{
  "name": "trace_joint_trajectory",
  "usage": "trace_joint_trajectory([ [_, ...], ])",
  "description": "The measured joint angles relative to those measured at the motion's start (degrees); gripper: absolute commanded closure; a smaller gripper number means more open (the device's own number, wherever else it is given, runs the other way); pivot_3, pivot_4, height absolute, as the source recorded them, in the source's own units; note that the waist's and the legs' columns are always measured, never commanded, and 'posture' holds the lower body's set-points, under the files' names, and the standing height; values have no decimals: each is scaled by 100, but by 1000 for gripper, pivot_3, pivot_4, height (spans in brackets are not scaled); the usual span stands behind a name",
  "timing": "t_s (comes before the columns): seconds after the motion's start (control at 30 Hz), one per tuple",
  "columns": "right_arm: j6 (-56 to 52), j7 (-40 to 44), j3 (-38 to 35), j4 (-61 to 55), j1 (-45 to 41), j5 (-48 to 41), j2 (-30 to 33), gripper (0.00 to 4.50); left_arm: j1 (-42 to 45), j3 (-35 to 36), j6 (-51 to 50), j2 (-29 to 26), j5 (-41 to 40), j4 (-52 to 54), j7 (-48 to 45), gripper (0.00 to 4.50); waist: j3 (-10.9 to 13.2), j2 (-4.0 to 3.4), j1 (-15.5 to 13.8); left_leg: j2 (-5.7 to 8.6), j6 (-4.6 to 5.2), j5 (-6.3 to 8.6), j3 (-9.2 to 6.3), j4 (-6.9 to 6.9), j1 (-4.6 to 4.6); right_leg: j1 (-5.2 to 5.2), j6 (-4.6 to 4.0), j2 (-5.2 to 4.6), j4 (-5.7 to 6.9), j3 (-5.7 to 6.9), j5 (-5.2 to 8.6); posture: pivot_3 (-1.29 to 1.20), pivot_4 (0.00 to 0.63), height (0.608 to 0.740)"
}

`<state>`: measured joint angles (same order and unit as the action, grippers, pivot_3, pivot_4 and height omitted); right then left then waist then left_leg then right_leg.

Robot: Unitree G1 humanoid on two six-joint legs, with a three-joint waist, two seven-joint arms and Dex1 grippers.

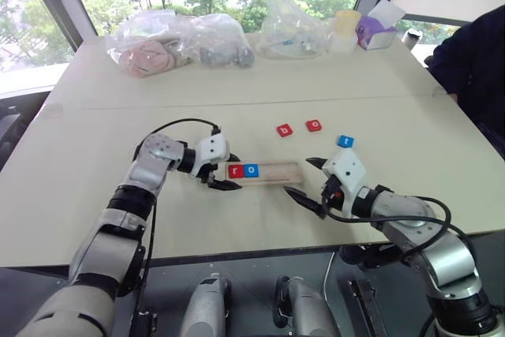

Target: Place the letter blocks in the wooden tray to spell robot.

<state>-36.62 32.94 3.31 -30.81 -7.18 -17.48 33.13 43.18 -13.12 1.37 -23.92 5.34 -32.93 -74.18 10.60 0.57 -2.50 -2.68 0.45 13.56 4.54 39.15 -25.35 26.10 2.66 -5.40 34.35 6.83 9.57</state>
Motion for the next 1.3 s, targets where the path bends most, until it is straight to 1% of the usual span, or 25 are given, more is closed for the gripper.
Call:
trace_joint_trajectory([
  [0.3,95,1,82,98,6,56,-51,0,-493,-202,-976,-68,54,1357,407,1372,0,-1,13,-1,0,0,0,0,-1,3,0,1,0,0,0,0,150,725],
  [0.5,165,2,105,198,4,101,-76,0,-647,-240,-1476,-81,15,1747,499,1372,0,-1,19,-3,0,0,0,0,0,6,0,4,2,0,0,0,150,725],
  [0.73,234,3,220,242,4,154,-153,0,-769,-238,-1806,-101,-88,1960,587,1372,0,-1,21,-4,-1,1,0,-1,0,7,0,4,1,0,1,0,150,725],
  [0.77,241,5,229,253,1,155,-158,0,-777,-238,-1841,-103,-103,1976,595,342,0,-1,21,-4,-1,1,0,-1,0,7,0,4,1,0,1,0,150,725],
  [0.8,248,7,240,266,-4,156,-158,0,-781,-237,-1858,-111,-106,1999,609,30,0,-1,22,-4,-1,1,0,-1,0,7,0,4,1,0,1,0,150,725],
  [1.17,275,70,253,366,-49,157,-157,0,-963,-191,-2080,-205,-326,2225,759,30,-1,-2,36,-8,-1,1,2,-2,0,14,0,6,2,0,1,0,150,725],
  [1.3,278,99,253,403,-53,158,-155,0,-1103,-150,-2237,-350,-497,2448,796,30,0,-4,44,-10,-1,1,3,-5,-1,18,-1,7,3,0,1,0,150,725],
])
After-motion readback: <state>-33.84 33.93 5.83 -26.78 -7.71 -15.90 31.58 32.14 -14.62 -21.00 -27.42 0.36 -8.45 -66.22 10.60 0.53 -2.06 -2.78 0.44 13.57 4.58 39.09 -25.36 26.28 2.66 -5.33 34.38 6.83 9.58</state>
